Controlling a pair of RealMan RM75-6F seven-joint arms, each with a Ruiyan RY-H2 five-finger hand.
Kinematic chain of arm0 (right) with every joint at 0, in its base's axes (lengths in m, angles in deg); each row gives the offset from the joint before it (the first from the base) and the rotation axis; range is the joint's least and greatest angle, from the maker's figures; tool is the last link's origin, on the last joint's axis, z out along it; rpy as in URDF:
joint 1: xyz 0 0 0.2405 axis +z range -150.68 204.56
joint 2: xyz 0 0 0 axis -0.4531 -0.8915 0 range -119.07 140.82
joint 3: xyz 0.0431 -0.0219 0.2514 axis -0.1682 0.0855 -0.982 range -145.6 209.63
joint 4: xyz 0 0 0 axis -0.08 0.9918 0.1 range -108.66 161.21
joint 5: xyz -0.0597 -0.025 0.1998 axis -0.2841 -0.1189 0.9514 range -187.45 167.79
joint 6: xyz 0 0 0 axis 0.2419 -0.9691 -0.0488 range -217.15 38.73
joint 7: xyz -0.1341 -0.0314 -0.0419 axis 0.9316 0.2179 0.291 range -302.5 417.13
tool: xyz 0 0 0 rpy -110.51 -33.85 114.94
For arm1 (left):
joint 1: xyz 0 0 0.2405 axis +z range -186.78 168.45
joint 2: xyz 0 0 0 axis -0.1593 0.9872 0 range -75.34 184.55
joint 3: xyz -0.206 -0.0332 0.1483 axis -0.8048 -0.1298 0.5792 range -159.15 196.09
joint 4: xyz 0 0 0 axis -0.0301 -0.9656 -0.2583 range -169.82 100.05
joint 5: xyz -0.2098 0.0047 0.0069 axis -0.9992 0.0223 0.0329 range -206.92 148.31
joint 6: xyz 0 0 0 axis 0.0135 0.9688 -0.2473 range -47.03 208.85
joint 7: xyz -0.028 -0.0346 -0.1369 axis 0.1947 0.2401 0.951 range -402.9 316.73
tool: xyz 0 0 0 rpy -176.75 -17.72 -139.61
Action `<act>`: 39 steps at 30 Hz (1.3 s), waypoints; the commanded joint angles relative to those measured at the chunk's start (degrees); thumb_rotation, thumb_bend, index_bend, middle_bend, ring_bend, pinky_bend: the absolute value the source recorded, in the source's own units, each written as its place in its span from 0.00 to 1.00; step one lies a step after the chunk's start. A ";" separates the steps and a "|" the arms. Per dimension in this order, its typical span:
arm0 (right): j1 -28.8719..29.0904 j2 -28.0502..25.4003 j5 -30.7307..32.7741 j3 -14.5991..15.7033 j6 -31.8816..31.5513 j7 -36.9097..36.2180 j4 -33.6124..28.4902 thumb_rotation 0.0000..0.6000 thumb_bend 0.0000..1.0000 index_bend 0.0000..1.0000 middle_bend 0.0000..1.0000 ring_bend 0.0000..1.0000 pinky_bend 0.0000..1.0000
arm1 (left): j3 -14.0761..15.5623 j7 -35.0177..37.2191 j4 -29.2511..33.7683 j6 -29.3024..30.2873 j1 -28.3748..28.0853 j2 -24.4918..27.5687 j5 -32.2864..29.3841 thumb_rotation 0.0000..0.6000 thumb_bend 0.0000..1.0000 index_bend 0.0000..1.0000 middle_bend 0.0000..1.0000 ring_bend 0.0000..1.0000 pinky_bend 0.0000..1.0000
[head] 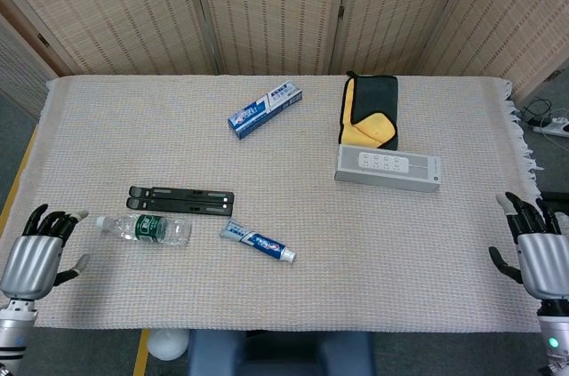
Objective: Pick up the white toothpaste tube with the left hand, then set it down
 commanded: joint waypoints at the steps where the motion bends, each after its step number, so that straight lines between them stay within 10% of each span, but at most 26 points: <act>1: 0.11 -0.20 -0.12 -0.09 0.01 -0.01 -0.14 1.00 0.37 0.04 0.11 0.14 0.06 | -1.14 0.87 1.43 -2.84 -3.74 0.65 3.19 1.00 0.32 0.23 0.32 0.22 0.11; 19: 0.66 -1.01 -0.28 -0.25 0.66 -0.13 -0.50 1.00 0.37 0.04 0.11 0.14 0.06 | -2.91 1.87 -1.55 -26.22 -26.29 -10.64 9.66 1.00 0.32 0.23 0.31 0.21 0.12; 39: 0.83 -1.02 0.50 -0.25 1.38 -0.46 -0.13 1.00 0.38 0.04 0.11 0.15 0.06 | -2.99 -6.07 -13.90 -35.27 -35.49 -26.82 2.47 1.00 0.32 0.22 0.26 0.17 0.12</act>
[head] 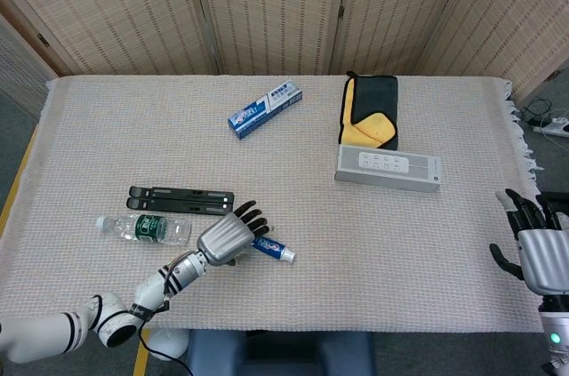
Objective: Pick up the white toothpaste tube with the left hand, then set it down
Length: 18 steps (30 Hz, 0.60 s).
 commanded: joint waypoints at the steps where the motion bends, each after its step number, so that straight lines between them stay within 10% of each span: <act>1: 0.04 0.03 0.01 0.02 0.10 -0.06 0.02 1.00 0.38 0.04 0.11 0.15 0.06 | 0.16 -1.47 -1.20 -0.98 -1.00 -1.56 -1.25 1.00 0.32 0.23 0.26 0.17 0.12; 18: -0.29 -0.04 0.46 0.26 0.26 -1.04 0.81 1.00 0.38 0.04 0.11 0.15 0.06 | 1.24 -3.85 -7.52 -1.09 -3.08 -7.39 -5.35 1.00 0.32 0.32 0.30 0.23 0.13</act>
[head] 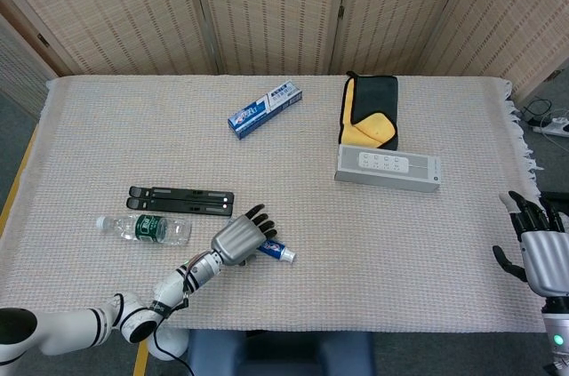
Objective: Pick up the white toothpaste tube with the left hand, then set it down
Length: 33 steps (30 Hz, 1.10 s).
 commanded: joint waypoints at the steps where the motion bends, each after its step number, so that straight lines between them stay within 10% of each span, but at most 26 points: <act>1: 0.07 0.07 0.00 -0.01 0.11 -0.11 0.13 1.00 0.38 0.04 0.11 0.15 0.06 | 0.18 -0.13 -0.57 0.26 -0.12 -0.29 -0.52 1.00 0.32 0.32 0.31 0.23 0.13; 21: 0.97 -0.24 -1.66 -0.33 -0.16 0.50 -0.62 1.00 0.37 0.04 0.11 0.15 0.06 | 1.42 15.68 -6.94 6.53 0.29 -2.37 2.18 1.00 0.55 0.66 0.69 0.55 0.36; 33: 9.41 -1.35 -12.29 -2.64 2.83 0.51 -7.68 1.00 0.37 0.03 0.10 0.14 0.06 | -4.45 22.98 10.01 7.01 0.21 9.12 -3.49 1.00 0.55 0.69 0.72 0.59 0.44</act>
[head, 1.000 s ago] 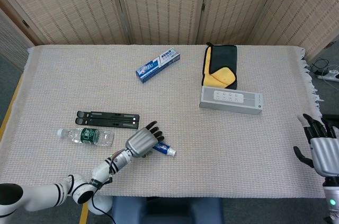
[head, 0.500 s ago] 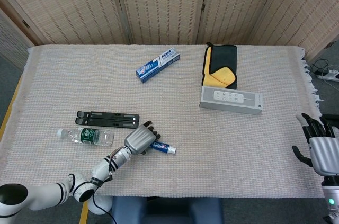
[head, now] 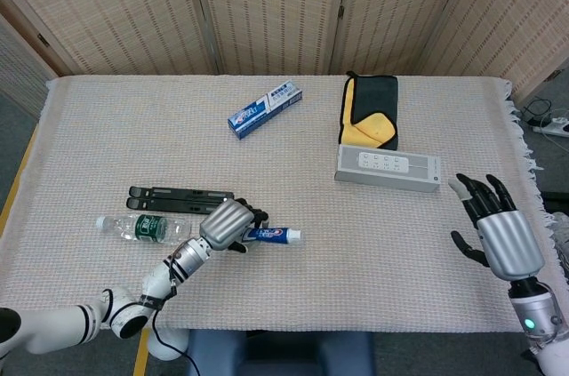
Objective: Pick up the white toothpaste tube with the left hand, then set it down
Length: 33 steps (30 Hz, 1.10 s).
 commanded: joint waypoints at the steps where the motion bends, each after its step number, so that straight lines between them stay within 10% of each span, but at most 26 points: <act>1: 4.11 0.38 -3.51 -1.49 2.30 -0.17 -3.13 1.00 0.37 0.03 0.10 0.13 0.06 | -3.73 0.37 8.69 -0.13 -0.15 5.55 -4.26 1.00 0.55 0.69 0.72 0.59 0.45; 12: 14.71 5.37 -6.71 -5.92 8.97 2.19 -8.11 1.00 0.37 0.00 0.01 0.08 0.06 | -11.07 0.92 22.48 -3.79 -2.42 12.49 -17.89 1.00 0.58 0.71 0.76 0.64 0.53; 33: 21.98 9.17 -2.02 -8.47 13.78 7.41 -9.55 1.00 0.37 0.00 0.00 0.05 0.03 | -10.96 0.42 27.30 -2.05 -3.41 14.32 -19.89 1.00 0.59 0.72 0.77 0.65 0.52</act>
